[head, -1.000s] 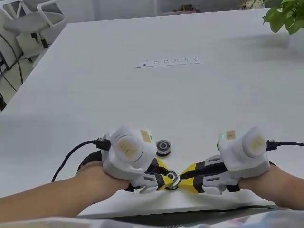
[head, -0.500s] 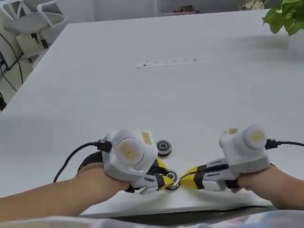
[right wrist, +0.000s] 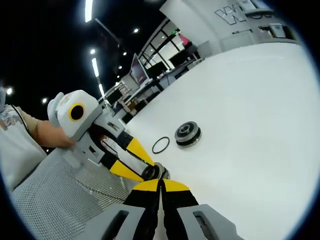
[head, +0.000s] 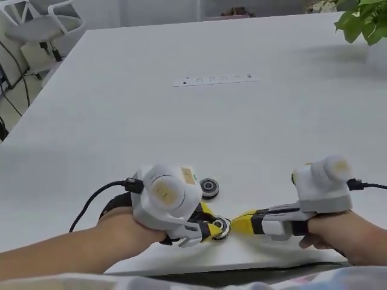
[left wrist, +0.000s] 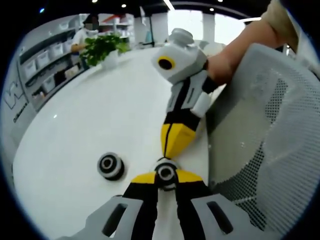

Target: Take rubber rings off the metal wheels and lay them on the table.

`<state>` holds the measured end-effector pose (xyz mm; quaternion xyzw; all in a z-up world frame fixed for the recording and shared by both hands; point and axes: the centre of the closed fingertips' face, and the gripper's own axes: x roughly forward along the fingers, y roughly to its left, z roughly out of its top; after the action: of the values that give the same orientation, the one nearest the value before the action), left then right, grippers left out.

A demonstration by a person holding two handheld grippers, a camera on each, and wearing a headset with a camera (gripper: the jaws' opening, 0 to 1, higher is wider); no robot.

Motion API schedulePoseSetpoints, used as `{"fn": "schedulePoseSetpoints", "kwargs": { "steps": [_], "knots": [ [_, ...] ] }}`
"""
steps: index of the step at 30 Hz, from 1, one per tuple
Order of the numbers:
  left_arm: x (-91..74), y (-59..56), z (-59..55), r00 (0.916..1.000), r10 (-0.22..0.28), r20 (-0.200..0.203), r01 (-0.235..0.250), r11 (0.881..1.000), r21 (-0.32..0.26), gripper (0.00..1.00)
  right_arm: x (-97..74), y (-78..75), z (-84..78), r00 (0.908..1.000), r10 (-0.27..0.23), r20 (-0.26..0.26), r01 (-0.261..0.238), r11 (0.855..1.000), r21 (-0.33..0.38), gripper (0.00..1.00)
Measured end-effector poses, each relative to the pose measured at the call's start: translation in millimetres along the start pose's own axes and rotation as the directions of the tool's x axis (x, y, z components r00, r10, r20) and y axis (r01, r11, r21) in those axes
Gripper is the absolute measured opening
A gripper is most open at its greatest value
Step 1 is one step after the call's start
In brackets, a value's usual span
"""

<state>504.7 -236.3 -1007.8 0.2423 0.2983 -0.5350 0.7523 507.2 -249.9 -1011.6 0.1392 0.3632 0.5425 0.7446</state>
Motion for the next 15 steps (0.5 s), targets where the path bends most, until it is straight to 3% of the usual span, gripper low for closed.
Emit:
{"fn": "schedulePoseSetpoints", "kwargs": {
  "steps": [15],
  "knots": [
    [-0.2,0.2,0.3,0.9999,0.010,-0.004,-0.011,1.000,-0.013,0.13,3.2,5.6,3.4,0.9999,0.012,0.013,-0.012,1.000,-0.020,0.00]
  ]
}}
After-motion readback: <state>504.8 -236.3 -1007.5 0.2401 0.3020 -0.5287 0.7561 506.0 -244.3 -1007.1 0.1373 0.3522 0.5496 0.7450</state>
